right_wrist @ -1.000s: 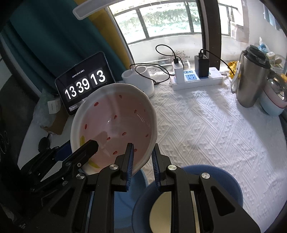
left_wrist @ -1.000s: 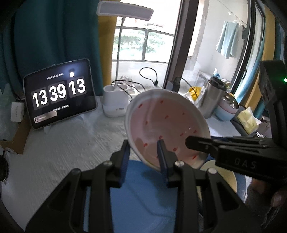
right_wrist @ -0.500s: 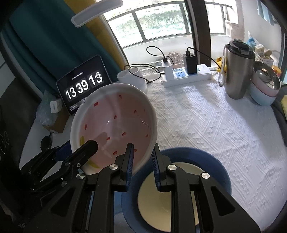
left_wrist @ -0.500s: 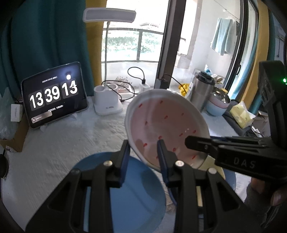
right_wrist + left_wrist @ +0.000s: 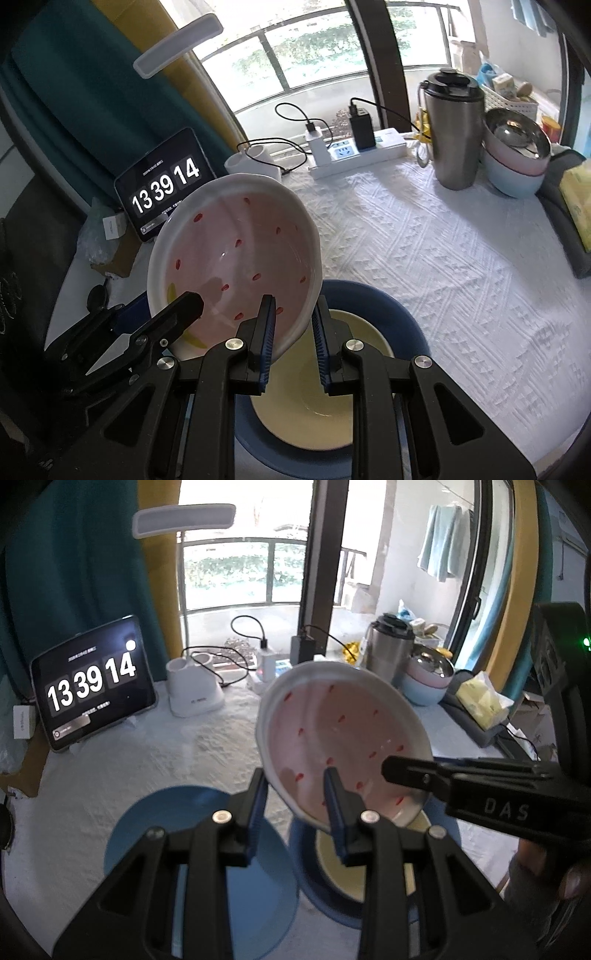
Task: Organize plates and bowls
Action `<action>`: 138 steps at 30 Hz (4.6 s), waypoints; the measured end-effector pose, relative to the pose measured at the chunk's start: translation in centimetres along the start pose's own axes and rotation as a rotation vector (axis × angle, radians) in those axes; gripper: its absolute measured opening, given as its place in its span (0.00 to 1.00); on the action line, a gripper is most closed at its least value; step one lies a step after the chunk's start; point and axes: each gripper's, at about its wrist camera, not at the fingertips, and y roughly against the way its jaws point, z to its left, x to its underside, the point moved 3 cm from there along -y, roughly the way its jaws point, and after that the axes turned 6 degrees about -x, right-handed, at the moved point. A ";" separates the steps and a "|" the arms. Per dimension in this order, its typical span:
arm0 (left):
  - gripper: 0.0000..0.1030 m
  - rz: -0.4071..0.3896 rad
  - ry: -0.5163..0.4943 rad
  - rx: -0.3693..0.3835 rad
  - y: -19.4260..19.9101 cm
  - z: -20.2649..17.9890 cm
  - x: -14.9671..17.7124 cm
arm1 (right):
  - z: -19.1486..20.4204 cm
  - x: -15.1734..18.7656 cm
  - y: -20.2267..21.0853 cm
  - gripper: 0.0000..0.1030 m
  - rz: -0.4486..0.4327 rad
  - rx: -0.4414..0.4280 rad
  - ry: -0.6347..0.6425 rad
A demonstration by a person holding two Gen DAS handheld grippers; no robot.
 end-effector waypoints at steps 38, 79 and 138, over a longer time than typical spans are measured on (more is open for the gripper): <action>0.31 0.105 -0.058 0.041 -1.4 -4.9 5.1 | -5.0 5.7 1.3 0.21 0.056 0.050 -0.084; 0.32 0.085 0.000 0.045 0.1 -2.2 4.7 | -3.1 5.2 2.3 0.24 0.055 0.065 -0.047; 0.39 0.165 -0.006 -0.094 -4.1 0.2 6.3 | -8.6 5.4 0.2 0.30 0.104 0.082 -0.051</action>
